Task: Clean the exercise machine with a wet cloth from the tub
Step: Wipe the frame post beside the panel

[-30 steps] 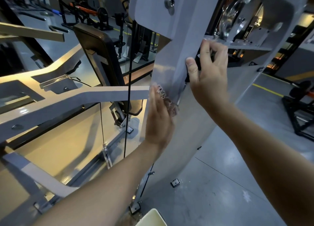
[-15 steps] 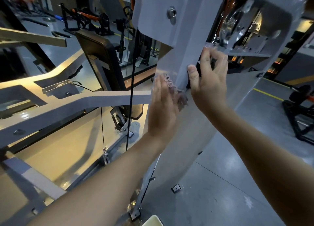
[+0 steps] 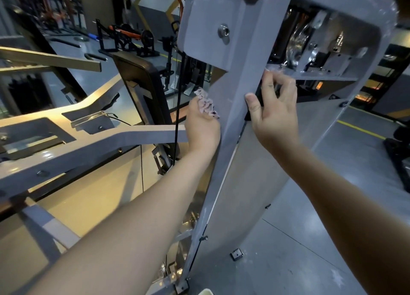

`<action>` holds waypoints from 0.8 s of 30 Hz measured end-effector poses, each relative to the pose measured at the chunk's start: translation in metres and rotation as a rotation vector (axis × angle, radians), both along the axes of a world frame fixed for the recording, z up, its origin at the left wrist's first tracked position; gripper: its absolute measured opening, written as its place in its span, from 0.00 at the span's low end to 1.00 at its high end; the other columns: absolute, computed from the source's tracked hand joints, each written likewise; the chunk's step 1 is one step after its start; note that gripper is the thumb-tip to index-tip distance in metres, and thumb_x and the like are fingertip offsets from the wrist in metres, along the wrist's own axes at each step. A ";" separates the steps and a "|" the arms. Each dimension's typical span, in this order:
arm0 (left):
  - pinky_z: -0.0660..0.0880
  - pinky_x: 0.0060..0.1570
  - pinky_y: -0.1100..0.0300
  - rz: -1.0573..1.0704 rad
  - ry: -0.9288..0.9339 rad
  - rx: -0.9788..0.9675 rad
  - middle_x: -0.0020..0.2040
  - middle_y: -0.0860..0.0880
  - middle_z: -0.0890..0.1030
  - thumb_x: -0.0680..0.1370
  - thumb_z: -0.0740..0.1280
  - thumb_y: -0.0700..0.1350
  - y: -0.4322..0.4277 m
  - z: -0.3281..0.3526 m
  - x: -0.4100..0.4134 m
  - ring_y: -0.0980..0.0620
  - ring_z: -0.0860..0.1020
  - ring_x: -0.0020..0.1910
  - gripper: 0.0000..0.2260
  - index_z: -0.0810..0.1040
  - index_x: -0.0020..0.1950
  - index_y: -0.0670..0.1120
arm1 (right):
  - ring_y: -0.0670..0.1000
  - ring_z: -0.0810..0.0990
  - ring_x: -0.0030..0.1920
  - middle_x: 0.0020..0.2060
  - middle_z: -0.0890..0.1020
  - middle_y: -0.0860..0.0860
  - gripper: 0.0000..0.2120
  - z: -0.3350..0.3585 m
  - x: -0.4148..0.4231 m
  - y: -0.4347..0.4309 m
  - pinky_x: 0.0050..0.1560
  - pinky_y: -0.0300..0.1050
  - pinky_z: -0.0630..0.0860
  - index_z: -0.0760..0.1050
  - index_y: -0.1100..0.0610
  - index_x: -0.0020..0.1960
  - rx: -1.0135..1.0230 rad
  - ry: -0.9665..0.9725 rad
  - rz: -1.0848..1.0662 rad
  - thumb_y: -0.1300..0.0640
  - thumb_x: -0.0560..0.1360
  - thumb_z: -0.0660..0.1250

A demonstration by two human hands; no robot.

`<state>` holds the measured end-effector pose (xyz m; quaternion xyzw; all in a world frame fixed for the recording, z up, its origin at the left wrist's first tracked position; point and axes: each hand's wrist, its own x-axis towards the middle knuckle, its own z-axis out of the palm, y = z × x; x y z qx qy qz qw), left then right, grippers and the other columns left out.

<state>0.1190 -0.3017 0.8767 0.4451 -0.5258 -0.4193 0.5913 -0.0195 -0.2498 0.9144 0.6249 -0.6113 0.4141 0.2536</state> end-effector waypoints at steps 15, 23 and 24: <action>0.65 0.59 0.76 0.250 -0.060 -0.369 0.57 0.47 0.72 0.72 0.58 0.25 0.021 -0.007 -0.010 0.47 0.75 0.57 0.20 0.80 0.59 0.39 | 0.53 0.66 0.65 0.66 0.70 0.58 0.26 0.002 -0.008 0.000 0.69 0.52 0.68 0.68 0.58 0.76 -0.016 0.028 0.017 0.44 0.84 0.61; 0.64 0.48 0.78 0.149 -0.054 0.110 0.61 0.45 0.68 0.79 0.61 0.31 0.033 -0.035 -0.007 0.48 0.71 0.56 0.15 0.76 0.65 0.40 | 0.53 0.66 0.65 0.66 0.70 0.57 0.25 0.003 -0.007 0.002 0.69 0.51 0.67 0.67 0.57 0.76 -0.007 0.030 0.018 0.45 0.84 0.61; 0.66 0.53 0.72 0.139 -0.036 0.127 0.62 0.44 0.67 0.81 0.61 0.34 0.036 -0.030 -0.008 0.45 0.70 0.60 0.13 0.74 0.65 0.40 | 0.53 0.66 0.65 0.66 0.70 0.57 0.25 0.003 -0.007 0.003 0.69 0.50 0.67 0.67 0.57 0.76 -0.006 0.028 0.020 0.44 0.84 0.61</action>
